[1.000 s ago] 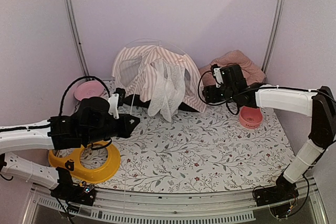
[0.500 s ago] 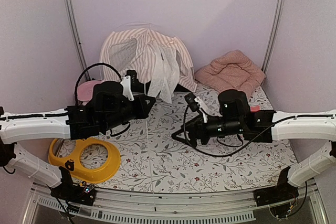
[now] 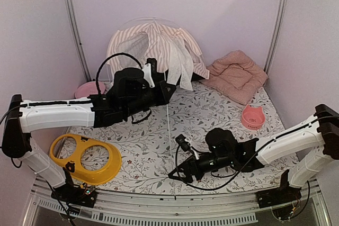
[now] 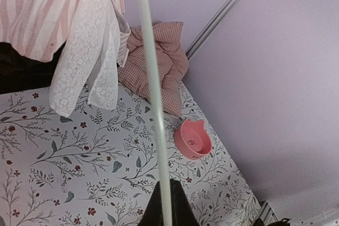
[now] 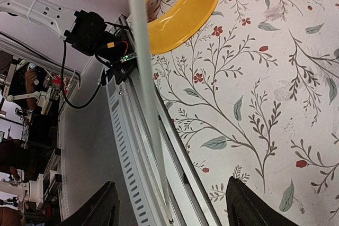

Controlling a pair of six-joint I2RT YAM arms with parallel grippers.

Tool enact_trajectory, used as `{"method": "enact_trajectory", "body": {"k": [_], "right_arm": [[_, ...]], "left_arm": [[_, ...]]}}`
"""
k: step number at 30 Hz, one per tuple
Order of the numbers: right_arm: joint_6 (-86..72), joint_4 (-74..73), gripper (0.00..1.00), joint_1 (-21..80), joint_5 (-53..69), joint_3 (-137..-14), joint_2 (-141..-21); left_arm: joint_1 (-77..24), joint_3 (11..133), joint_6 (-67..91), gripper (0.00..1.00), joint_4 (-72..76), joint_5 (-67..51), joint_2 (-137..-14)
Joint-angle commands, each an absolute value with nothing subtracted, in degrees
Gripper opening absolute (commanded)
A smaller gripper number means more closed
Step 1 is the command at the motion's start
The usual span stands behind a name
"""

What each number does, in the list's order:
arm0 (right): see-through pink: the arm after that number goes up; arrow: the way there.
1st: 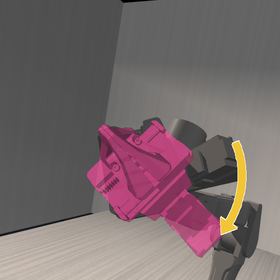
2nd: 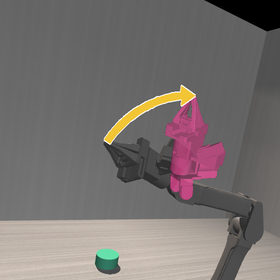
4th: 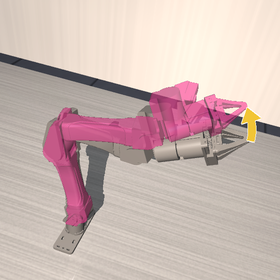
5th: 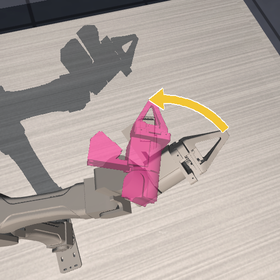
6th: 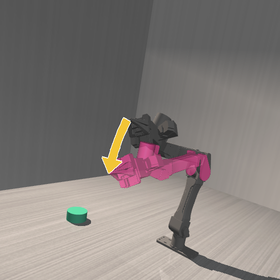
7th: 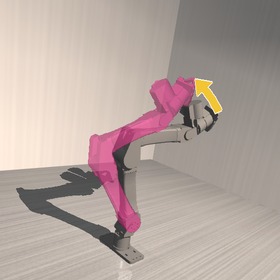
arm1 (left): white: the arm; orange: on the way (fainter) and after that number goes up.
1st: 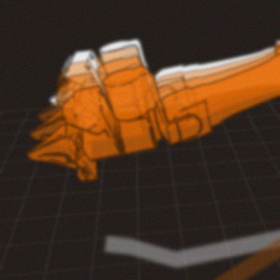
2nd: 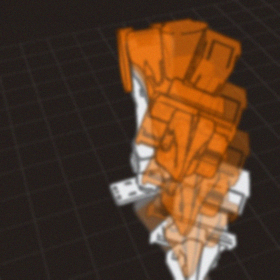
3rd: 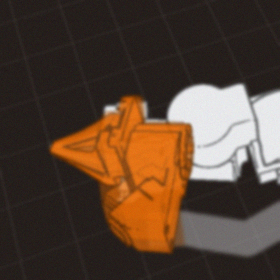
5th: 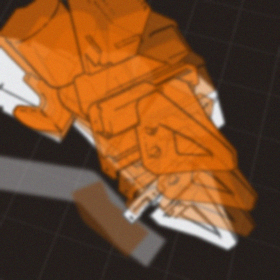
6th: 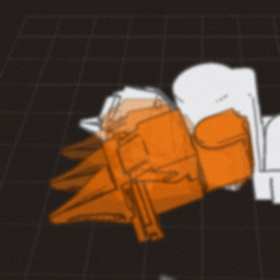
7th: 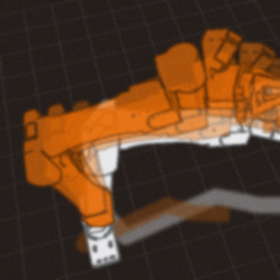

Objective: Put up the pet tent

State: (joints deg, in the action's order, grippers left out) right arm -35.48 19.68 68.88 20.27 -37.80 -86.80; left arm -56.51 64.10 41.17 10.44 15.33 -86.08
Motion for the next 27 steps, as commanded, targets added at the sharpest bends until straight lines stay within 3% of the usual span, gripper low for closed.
{"method": "enact_trajectory", "body": {"k": [1, 8, 23, 27], "right_arm": [[-38.26, 24.34, 0.69, 69.26, 20.03, -35.28, -87.10], [-39.04, 23.77, 0.50, 69.27, 19.16, -33.21, -86.08], [-38.67, 24.50, 0.34, 69.26, 17.93, -36.55, -89.31], [-38.75, 24.43, 0.12, 69.30, 17.80, -36.96, -89.47]], "left_arm": [[-54.31, 68.51, 37.97, 0.00, 14.95, 14.95, -88.50], [-53.04, 70.53, 38.33, 0.00, 15.46, 13.13, -90.73], [-52.14, 70.45, 39.62, 0.00, 17.02, 11.62, -90.97], [-51.92, 70.01, 39.97, 0.00, 17.32, 11.38, -90.79]]}}
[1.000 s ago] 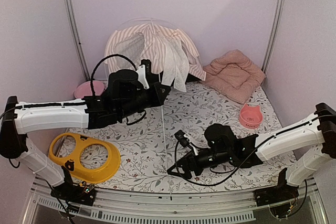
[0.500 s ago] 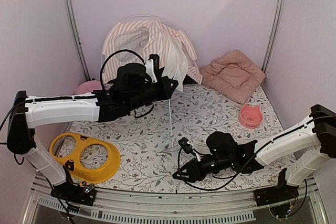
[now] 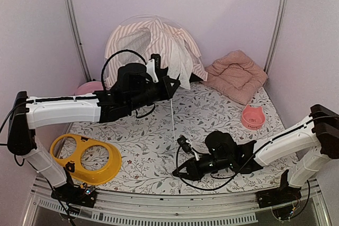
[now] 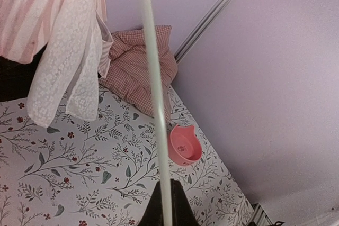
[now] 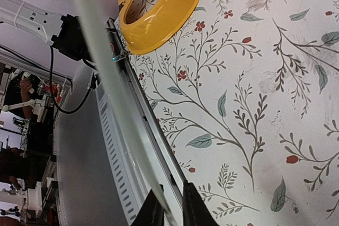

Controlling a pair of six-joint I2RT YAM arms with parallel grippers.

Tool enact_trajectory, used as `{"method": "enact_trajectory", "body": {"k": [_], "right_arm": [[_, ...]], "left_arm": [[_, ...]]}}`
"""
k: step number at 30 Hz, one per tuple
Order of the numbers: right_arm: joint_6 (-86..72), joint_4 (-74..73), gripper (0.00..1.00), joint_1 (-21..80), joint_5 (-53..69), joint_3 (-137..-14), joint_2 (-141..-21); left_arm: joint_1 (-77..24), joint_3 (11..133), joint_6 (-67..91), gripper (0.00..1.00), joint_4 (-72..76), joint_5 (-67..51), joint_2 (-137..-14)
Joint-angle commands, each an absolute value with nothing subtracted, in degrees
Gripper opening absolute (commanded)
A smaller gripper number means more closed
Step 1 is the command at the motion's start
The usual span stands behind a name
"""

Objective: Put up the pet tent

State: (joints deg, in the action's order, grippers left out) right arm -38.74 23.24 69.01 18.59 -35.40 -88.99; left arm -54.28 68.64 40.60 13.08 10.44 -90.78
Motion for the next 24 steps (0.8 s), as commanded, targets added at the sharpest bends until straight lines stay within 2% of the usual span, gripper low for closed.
{"method": "enact_trajectory", "body": {"k": [1, 2, 6, 10, 13, 16, 20, 24], "right_arm": [[-38.76, 24.30, 0.06, 69.26, 17.79, -37.00, -89.55], [-38.76, 24.15, 0.01, 69.26, 17.64, -36.96, -89.41], [-38.18, 22.92, 0.00, 69.26, 16.81, -36.98, -88.13], [-37.38, 21.39, 0.00, 69.26, 16.35, -37.31, -86.69], [-36.93, 20.65, 0.00, 69.26, 16.30, -37.63, -86.28], [-36.37, 19.42, 0.00, 69.26, 16.41, -38.26, -86.02], [-35.83, 18.07, 0.00, 69.20, 16.31, -39.21, -85.68], [-35.27, 16.59, 0.00, 69.16, 16.41, -40.76, -85.71]], "left_arm": [[-51.82, 69.92, 39.94, 0.00, 17.46, 11.04, -90.79], [-51.75, 69.88, 39.84, 0.00, 17.55, 10.44, -90.82], [-51.53, 68.92, 38.25, 0.01, 18.53, 7.94, -89.93], [-51.51, 66.11, 36.27, 0.35, 18.61, 6.47, -86.73], [-51.57, 62.22, 34.99, 0.46, 18.59, 6.26, -82.34], [-51.51, 57.63, 33.95, 0.48, 17.84, 7.82, -76.54], [-50.45, 50.98, 32.77, 0.48, 16.24, 12.49, -68.52], [-46.65, 45.17, 32.74, 0.46, 17.42, 12.32, -62.71]]}}
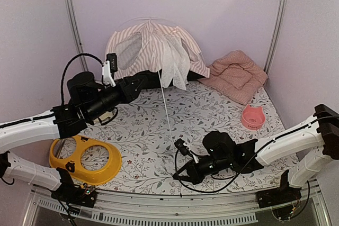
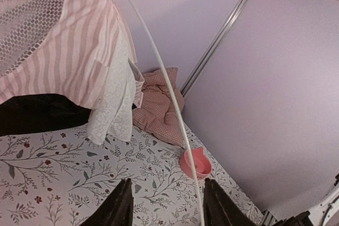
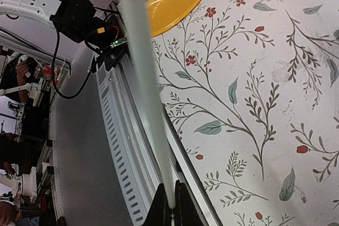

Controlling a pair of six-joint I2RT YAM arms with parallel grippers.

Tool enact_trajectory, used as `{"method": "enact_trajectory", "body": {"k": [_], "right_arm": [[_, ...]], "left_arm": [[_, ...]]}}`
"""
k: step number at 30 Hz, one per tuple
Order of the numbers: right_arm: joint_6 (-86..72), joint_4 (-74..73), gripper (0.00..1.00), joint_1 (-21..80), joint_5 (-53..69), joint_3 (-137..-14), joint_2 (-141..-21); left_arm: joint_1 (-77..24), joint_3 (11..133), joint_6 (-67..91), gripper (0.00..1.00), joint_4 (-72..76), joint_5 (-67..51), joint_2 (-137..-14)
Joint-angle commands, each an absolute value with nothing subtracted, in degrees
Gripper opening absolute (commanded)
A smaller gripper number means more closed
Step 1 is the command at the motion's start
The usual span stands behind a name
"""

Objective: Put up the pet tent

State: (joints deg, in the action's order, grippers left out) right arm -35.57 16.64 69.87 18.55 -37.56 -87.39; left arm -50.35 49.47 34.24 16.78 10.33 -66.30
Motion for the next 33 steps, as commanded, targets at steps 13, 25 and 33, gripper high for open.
{"method": "enact_trajectory", "body": {"k": [13, 25, 33], "right_arm": [[-34.33, 13.35, 0.00, 69.22, 16.48, -43.55, -86.30], [-33.86, 11.65, 0.00, 69.08, 16.17, -44.80, -86.23], [-33.75, 11.29, 0.00, 68.75, 16.43, -45.06, -86.27]], "left_arm": [[-36.64, 48.58, 20.32, 0.36, 30.02, -0.47, -75.40], [-36.59, 60.77, 10.49, 0.39, 32.26, 5.44, -89.34], [-36.64, 65.43, 6.69, 0.35, 31.51, 11.45, -94.46]]}}
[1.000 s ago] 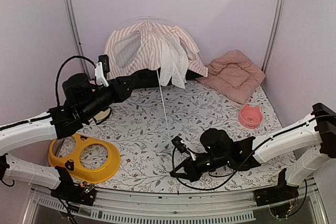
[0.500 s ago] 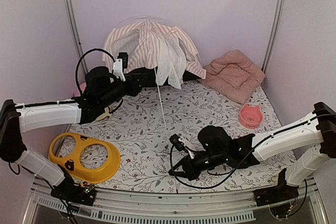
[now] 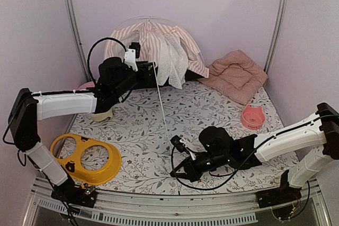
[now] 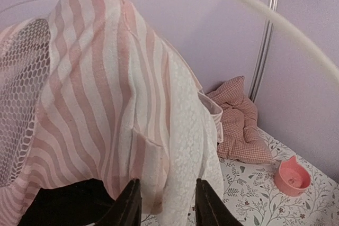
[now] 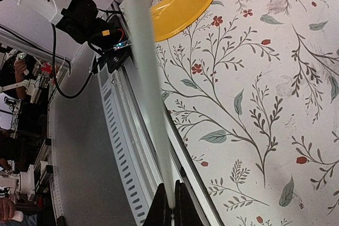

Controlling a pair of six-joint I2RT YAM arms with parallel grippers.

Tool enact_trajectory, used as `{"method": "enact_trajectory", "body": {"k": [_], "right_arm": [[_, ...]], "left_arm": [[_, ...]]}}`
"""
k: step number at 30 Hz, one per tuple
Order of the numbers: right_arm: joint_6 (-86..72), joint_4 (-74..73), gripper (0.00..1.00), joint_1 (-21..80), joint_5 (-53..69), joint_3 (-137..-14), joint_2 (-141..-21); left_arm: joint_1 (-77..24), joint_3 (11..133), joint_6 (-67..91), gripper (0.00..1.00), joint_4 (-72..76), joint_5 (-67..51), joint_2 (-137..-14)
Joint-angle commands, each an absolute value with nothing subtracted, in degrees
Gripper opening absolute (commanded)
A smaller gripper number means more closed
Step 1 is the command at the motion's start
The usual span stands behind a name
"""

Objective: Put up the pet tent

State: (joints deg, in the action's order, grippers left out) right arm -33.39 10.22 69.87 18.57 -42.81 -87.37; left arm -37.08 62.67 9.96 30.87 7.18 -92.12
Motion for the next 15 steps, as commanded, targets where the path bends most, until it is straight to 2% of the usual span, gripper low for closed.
{"method": "enact_trajectory", "body": {"k": [1, 15], "right_arm": [[-33.75, 11.27, 0.00, 68.73, 16.44, -45.15, -86.23], [-33.75, 10.90, 0.00, 68.30, 16.57, -45.38, -86.49]], "left_arm": [[-36.65, 65.85, 6.67, 0.35, 31.33, 12.53, -94.89], [-38.27, 64.21, 2.14, 0.36, 36.17, 17.22, -95.32]]}}
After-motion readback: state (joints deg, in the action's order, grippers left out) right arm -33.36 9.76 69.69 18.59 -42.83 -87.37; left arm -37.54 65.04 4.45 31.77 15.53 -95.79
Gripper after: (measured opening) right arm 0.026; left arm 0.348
